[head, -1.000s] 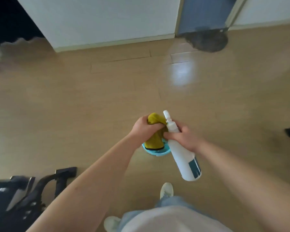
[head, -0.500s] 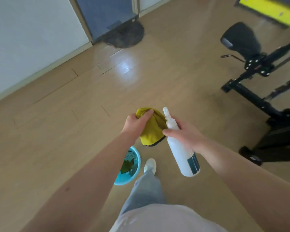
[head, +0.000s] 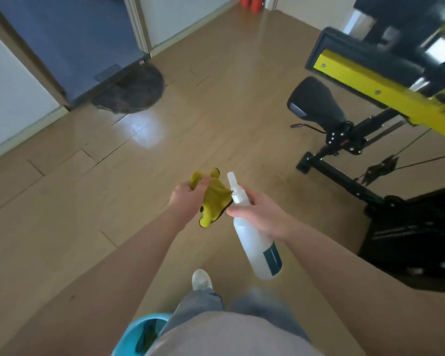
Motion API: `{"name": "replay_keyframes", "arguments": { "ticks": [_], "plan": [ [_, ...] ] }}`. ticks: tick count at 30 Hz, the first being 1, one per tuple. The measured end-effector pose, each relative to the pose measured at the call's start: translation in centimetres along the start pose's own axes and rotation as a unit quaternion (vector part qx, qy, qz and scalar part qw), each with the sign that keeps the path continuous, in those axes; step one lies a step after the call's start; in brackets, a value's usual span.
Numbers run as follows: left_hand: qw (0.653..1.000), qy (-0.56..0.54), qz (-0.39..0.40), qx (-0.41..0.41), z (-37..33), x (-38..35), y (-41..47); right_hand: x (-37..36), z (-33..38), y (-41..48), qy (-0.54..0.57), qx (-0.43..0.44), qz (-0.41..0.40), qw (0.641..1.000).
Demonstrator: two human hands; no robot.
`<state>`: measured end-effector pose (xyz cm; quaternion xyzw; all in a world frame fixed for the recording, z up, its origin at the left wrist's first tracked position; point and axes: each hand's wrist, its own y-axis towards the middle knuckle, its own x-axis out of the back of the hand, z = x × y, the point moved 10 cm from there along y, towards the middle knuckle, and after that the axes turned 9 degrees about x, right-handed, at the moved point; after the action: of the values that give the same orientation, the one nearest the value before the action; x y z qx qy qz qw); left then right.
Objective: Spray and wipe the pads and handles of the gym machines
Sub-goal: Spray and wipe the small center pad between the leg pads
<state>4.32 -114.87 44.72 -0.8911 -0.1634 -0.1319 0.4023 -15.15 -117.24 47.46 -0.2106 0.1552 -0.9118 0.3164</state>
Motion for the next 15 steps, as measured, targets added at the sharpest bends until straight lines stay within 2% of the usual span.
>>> {"name": "replay_keyframes", "arguments": {
  "ticks": [7,15],
  "plan": [
    [0.998,0.046,0.046,-0.018,-12.8,-2.4,10.2,7.7,3.6,12.5,0.031,-0.008,-0.019,0.999],
    [0.999,-0.030,0.023,0.020,-25.9,-3.3,21.1,18.9,7.7,29.7,0.030,0.008,0.002,1.000]
  ]
}}
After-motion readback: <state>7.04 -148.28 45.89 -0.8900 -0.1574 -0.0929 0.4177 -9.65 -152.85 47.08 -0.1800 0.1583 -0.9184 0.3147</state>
